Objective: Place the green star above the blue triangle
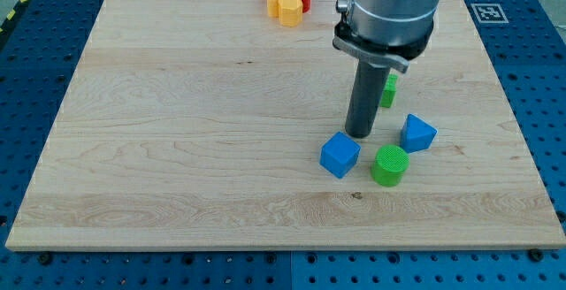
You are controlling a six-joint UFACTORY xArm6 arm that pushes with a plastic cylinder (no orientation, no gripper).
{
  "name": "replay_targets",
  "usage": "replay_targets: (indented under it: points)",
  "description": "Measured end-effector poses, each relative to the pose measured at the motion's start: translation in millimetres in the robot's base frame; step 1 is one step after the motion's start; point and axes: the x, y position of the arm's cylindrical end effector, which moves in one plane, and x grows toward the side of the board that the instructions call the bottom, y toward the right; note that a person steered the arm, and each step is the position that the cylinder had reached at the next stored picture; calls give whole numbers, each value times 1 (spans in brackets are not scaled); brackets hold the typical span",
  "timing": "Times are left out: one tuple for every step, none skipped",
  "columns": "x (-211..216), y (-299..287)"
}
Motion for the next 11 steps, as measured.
replay_targets:
  points:
    - [-27, -1]
    - [-41, -1]
    - [-59, -1]
    - [-66, 5]
    - [-66, 12]
    - [-76, 12]
    - [-88, 14]
    - [-88, 30]
    - [-88, 49]
    - [-80, 52]
    - [-64, 52]
